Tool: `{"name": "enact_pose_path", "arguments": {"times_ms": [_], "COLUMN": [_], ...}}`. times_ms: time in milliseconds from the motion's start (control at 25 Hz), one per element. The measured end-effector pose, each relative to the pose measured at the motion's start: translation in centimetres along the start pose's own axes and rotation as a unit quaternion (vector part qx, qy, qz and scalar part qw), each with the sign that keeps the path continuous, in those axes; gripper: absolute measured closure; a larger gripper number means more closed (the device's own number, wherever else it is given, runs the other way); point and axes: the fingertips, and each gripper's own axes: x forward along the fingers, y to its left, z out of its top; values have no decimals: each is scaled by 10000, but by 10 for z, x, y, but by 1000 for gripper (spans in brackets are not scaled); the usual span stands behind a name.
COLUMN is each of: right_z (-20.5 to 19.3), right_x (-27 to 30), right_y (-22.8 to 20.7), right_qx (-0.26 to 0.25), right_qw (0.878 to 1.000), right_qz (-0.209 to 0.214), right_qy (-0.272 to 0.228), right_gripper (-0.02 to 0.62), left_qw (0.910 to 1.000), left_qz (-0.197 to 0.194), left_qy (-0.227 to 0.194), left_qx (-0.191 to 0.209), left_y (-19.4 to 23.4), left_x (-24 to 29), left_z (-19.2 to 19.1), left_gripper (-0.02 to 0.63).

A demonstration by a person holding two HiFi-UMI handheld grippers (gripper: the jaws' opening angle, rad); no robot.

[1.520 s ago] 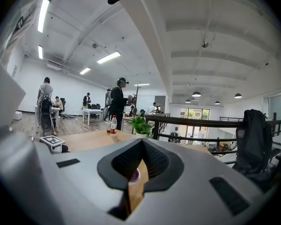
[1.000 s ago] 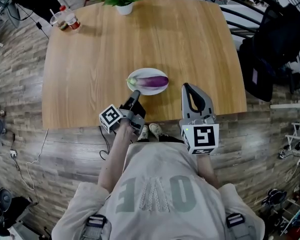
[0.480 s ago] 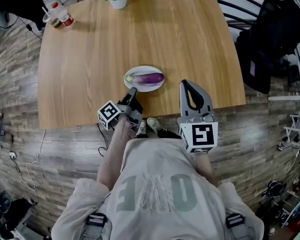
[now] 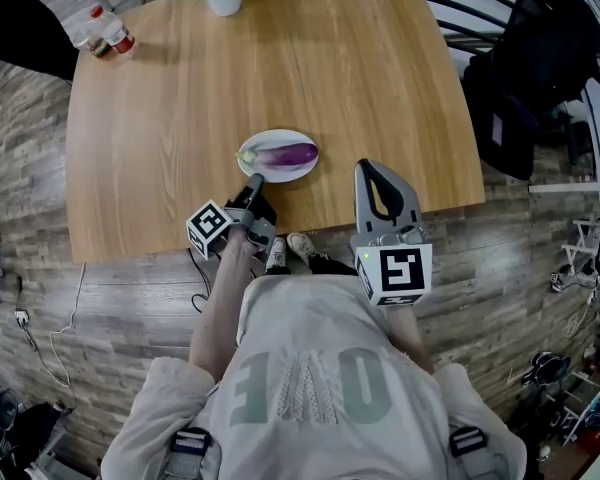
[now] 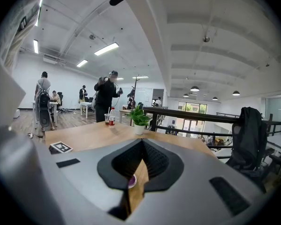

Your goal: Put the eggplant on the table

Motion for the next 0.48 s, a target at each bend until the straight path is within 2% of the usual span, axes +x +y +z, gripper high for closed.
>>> {"name": "enact_pose_path", "arguments": {"times_ms": [240, 480], "right_z": [1, 1], "right_x": [0, 1], "right_y": [1, 0], "right_qx": [10, 18], "right_qw": [10000, 10000], "right_qz": [8, -7], "right_qy": [-13, 15], "right_gripper": [577, 577], "left_qw": [9999, 9992], "left_qz": [68, 353], "left_qy": [18, -13], "left_qx": [-104, -201], "left_y": [0, 3], "left_x": [2, 2], "left_z": [0, 2], "left_gripper": [584, 584]}}
